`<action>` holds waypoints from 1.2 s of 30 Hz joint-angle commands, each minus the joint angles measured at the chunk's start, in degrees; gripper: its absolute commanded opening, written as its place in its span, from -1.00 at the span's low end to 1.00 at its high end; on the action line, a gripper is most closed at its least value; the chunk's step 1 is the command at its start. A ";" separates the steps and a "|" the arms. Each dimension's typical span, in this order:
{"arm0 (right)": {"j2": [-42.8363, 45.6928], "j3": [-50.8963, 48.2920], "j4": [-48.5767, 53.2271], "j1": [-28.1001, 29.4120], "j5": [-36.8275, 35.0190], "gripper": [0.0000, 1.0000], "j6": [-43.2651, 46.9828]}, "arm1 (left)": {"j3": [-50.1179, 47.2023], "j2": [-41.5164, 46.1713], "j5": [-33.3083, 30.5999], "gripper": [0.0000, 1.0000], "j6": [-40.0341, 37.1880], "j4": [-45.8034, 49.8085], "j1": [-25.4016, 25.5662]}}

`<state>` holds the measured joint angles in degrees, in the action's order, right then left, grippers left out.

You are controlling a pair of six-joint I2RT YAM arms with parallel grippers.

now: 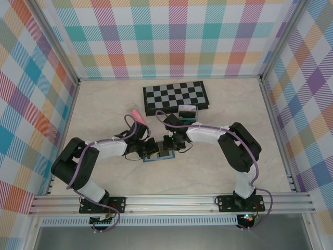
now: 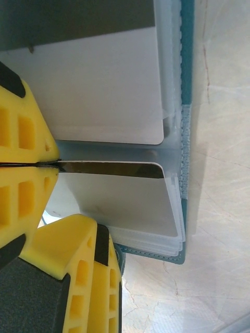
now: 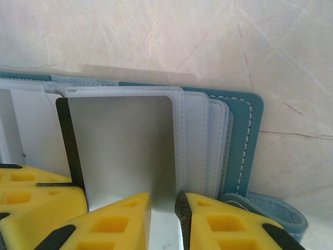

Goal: Take the credit cards out of the card holder

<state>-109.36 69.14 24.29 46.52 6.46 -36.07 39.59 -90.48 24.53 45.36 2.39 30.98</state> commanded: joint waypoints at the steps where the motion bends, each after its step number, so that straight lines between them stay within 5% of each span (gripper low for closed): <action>1: -2.96 -0.24 2.62 0.24 -0.83 -0.52 -0.92 | 0.70 0.85 -1.44 -0.88 -1.71 1.70 -0.40; 13: -3.20 -0.50 3.67 0.15 -2.50 -0.53 -1.58 | -0.29 4.79 -4.39 -0.95 -4.54 7.48 -1.18; 21: 1.25 -0.94 0.92 -0.25 2.90 -0.47 -1.30 | -0.49 11.13 -7.16 -1.00 -8.06 15.56 -2.54; 36: 15.95 -3.05 -8.29 -5.99 21.91 0.34 -4.89 | 2.40 25.80 0.00 -1.00 -7.59 15.48 -5.22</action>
<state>-94.30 68.07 19.62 42.22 22.57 -39.00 39.81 -67.07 20.56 36.75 19.40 26.76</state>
